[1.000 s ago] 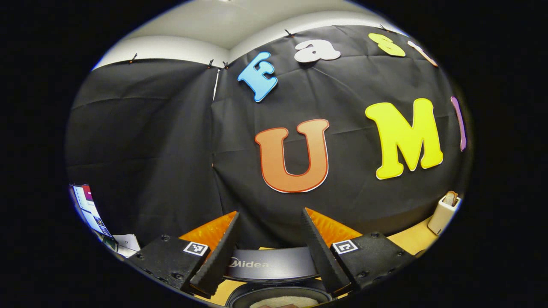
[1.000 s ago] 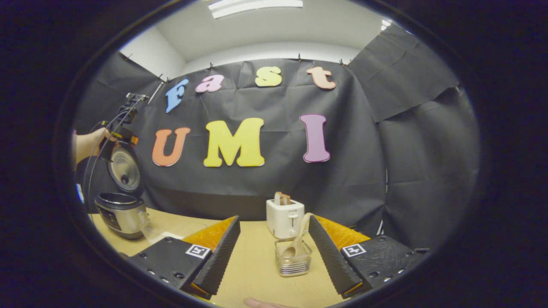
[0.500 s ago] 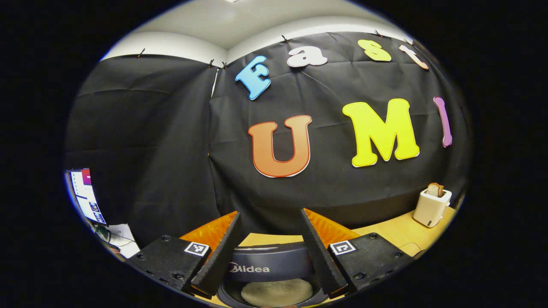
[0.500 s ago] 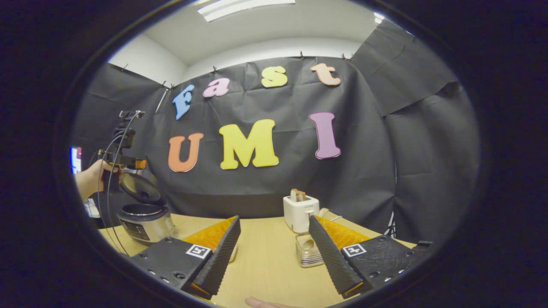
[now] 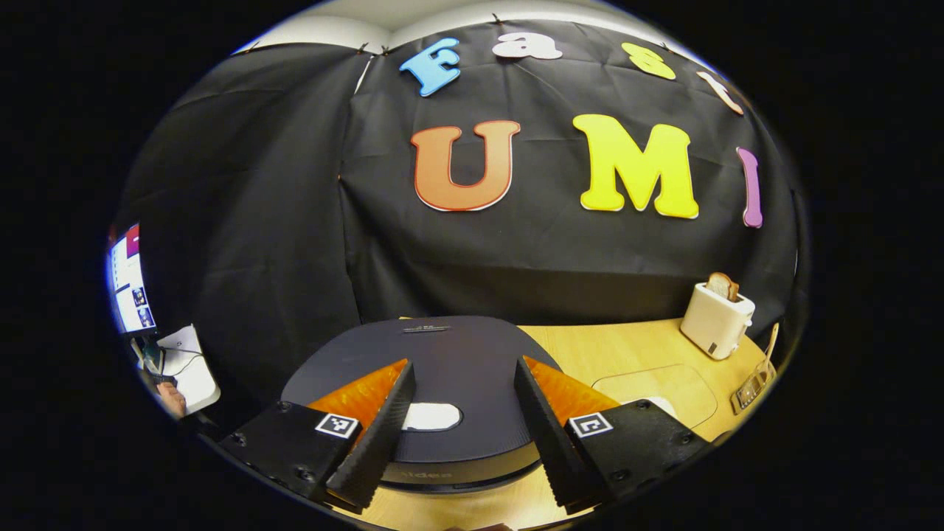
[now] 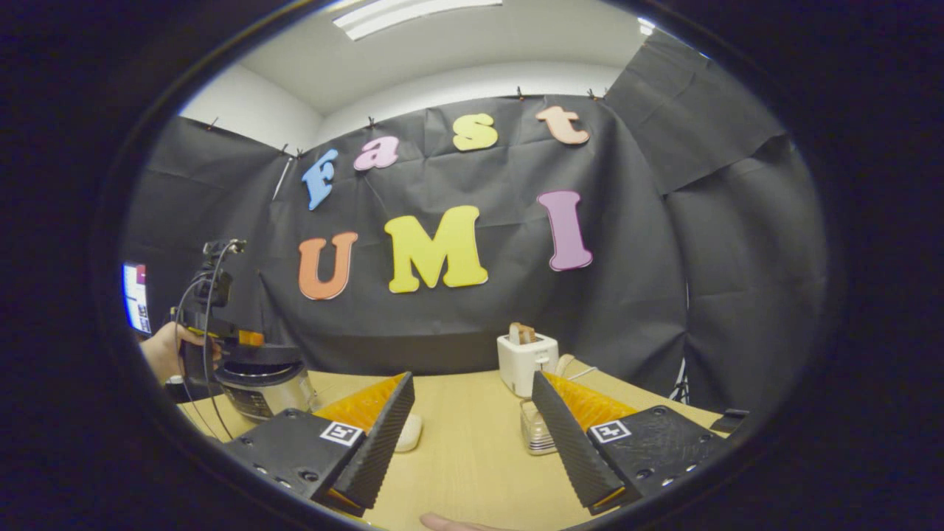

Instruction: Close the left gripper, press the button to open the rice cooker; take a wooden spoon from the chopstick holder with the right hand, scoop a spoonful of rice and pour it into the rice cooker, then put the wooden spoon back into the chopstick holder.

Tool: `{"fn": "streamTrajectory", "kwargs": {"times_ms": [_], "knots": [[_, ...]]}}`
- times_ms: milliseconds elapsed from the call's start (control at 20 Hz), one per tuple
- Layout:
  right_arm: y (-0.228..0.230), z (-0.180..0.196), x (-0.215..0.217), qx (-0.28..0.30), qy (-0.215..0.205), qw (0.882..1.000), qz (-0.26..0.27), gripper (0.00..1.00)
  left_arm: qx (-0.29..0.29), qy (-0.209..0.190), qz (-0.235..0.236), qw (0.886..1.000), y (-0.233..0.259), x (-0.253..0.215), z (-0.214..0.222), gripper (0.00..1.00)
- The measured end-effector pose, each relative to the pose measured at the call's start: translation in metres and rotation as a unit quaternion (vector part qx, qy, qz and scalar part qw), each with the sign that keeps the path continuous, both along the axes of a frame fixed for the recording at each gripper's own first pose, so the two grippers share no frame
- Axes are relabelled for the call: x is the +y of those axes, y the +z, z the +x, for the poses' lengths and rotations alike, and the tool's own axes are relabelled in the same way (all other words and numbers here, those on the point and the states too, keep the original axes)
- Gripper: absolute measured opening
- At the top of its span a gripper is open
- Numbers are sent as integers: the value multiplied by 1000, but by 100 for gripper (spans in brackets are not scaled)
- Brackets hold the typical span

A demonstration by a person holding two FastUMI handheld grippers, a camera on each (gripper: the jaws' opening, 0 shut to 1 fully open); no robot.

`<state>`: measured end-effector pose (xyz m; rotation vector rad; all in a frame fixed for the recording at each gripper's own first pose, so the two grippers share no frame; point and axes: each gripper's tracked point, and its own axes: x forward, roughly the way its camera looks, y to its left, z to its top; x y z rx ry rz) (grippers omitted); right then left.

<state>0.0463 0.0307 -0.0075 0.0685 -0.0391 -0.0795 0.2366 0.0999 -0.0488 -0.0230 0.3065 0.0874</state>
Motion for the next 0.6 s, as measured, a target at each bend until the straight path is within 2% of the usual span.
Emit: {"fn": "streamTrajectory", "kwargs": {"times_ms": [50, 150, 200, 300, 350, 400, 450, 500, 600], "knots": [[-1, 1, 0, 4, 2, 1000, 4, 92, -8, 0, 7, 1000, 0, 0, 0, 88], [-1, 1, -3, 9, 0, 1000, 9, 96, -18, 4, 7, 1000, -5, 1, 0, 88], [-1, 0, -5, 11, -2, 1000, 11, 92, -22, 10, 0, 1000, -8, 1, -1, 88], [-3, 1, -7, 16, 0, 1000, 18, 92, -32, 31, -3, 999, -10, 2, 1, 88], [-5, 2, -7, 20, 2, 1000, 23, 95, -33, 34, 8, 999, -13, 2, 1, 88], [-7, 1, -6, 24, 4, 999, 27, 92, -40, 38, 15, 998, -16, 2, 4, 87], [-9, 1, -5, 29, 7, 999, 32, 95, -32, 46, 8, 998, -23, 3, 4, 87], [-10, 1, -7, 33, 10, 999, 37, 92, -41, 52, 6, 998, -21, 2, 3, 88], [-11, 0, -10, 38, 12, 998, 48, 92, -49, 59, 7, 997, -23, 1, 2, 87]]}}
